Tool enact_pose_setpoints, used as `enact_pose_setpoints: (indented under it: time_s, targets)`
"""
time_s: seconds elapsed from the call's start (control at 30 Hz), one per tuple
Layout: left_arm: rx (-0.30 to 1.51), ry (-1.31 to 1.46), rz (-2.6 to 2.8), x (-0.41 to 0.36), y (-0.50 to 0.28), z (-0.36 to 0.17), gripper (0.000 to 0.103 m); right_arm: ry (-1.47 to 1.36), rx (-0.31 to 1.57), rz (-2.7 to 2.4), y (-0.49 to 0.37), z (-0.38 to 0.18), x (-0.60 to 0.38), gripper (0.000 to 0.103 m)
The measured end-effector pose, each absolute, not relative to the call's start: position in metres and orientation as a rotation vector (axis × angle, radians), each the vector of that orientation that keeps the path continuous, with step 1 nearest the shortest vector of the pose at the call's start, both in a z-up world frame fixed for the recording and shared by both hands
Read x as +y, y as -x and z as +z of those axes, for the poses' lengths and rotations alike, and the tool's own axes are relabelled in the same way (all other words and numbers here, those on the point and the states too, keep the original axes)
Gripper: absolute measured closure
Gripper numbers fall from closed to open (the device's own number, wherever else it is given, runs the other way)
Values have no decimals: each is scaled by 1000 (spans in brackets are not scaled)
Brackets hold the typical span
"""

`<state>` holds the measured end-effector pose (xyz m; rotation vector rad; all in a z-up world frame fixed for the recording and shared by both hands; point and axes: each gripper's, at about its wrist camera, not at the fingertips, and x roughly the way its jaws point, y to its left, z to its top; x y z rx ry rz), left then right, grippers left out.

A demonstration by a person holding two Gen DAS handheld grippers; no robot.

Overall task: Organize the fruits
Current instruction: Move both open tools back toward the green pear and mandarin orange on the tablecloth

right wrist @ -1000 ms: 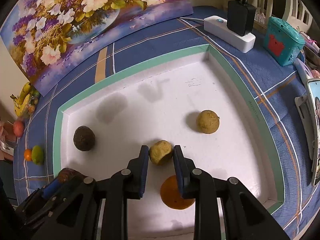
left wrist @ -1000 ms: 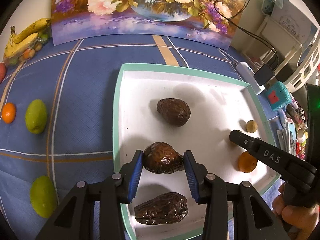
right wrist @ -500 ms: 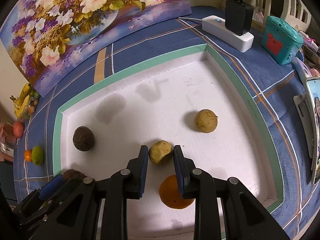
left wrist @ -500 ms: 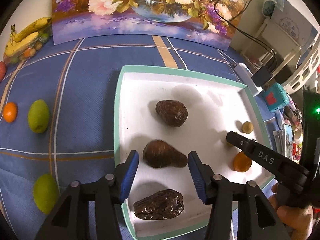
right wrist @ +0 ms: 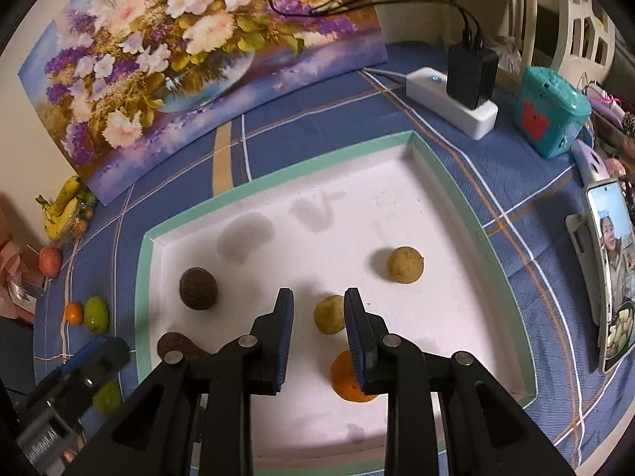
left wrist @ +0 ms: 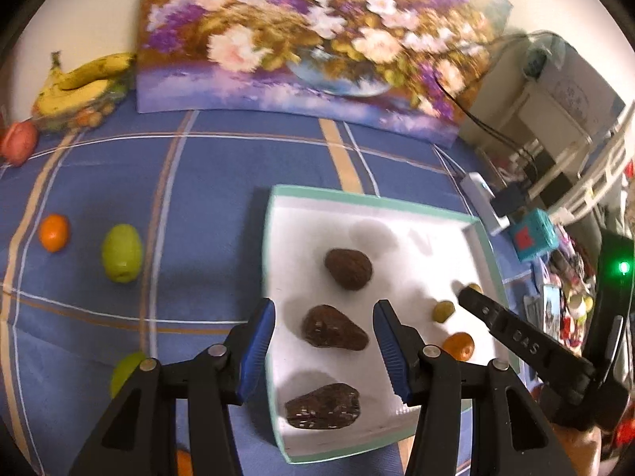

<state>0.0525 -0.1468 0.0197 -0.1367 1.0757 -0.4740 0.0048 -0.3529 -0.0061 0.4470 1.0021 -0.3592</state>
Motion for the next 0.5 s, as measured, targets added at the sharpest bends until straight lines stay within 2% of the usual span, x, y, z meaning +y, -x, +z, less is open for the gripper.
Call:
enact_pose_setpoints:
  time_s: [0.3,0.4,0.43,0.5]
  targets:
    - [1116,244,-252,-88,-71,9,48,-421,1018,-350,-4,-6,-346,76]
    - [1149,286,-207,-71,-75,1,41,-397,1028,-347,-5,-7,-341,76]
    - [1161,295,-192,-66,-77,-2,40,-387,1031,-344,-5,-8,-339,75]
    - [1177,314,-167,-57,-79,-6,38,-365,1039,-340,-7,-8,-335,60]
